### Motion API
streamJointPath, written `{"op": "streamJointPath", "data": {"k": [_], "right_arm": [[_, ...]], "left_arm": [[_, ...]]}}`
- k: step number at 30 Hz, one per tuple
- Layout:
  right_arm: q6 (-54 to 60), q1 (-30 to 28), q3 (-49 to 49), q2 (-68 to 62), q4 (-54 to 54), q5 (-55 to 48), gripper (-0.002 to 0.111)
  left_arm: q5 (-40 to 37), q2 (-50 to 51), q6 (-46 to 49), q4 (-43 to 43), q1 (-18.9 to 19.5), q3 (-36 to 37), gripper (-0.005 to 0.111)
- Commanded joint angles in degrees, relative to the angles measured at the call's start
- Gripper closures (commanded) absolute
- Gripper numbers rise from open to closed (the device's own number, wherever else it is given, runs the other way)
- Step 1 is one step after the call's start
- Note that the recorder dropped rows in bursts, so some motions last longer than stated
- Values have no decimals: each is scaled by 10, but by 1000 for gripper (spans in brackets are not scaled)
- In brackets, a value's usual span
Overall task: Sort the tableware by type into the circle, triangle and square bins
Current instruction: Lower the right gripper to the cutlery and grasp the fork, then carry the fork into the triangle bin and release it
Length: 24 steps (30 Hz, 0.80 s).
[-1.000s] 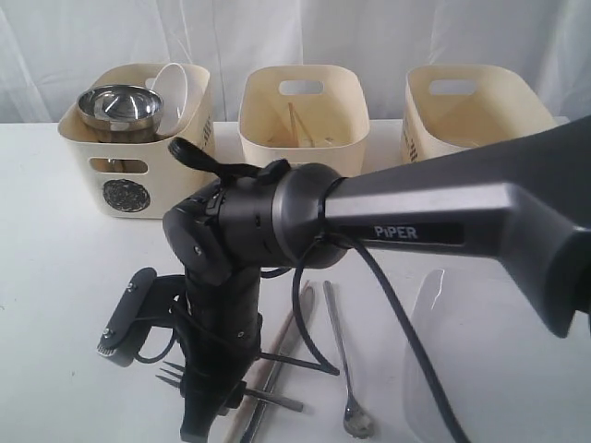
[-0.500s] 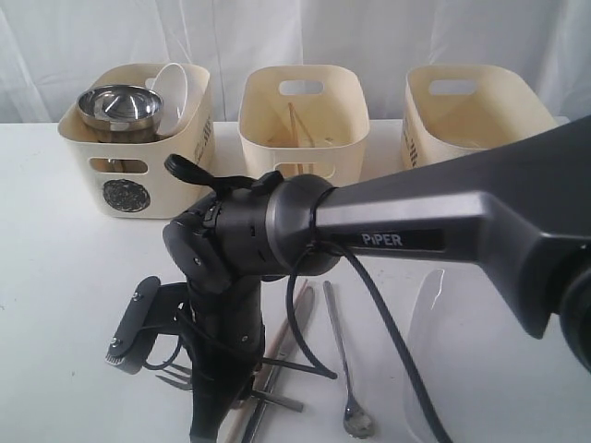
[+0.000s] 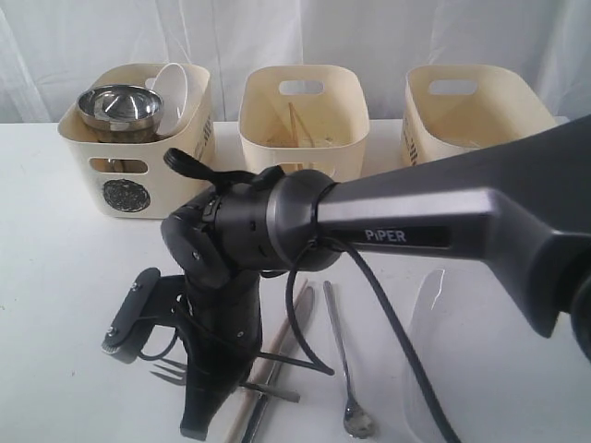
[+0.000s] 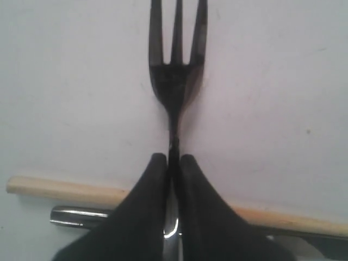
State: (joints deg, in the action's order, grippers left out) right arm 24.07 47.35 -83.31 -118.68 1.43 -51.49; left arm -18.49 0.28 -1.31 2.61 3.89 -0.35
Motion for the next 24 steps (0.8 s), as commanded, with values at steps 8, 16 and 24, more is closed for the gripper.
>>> {"op": "streamJointPath", "data": {"k": [8, 16, 24], "right_arm": [[-75, -6, -21, 133, -82, 92, 108], [-576, -87, -21, 162, -508, 326, 108], [-974, -219, -36, 87, -851, 392, 108]], "left_arm": [[-2, -3, 0, 4, 0, 3, 107], [-2, -3, 0, 4, 0, 3, 107], [-1, -3, 0, 4, 0, 3, 107]]}}
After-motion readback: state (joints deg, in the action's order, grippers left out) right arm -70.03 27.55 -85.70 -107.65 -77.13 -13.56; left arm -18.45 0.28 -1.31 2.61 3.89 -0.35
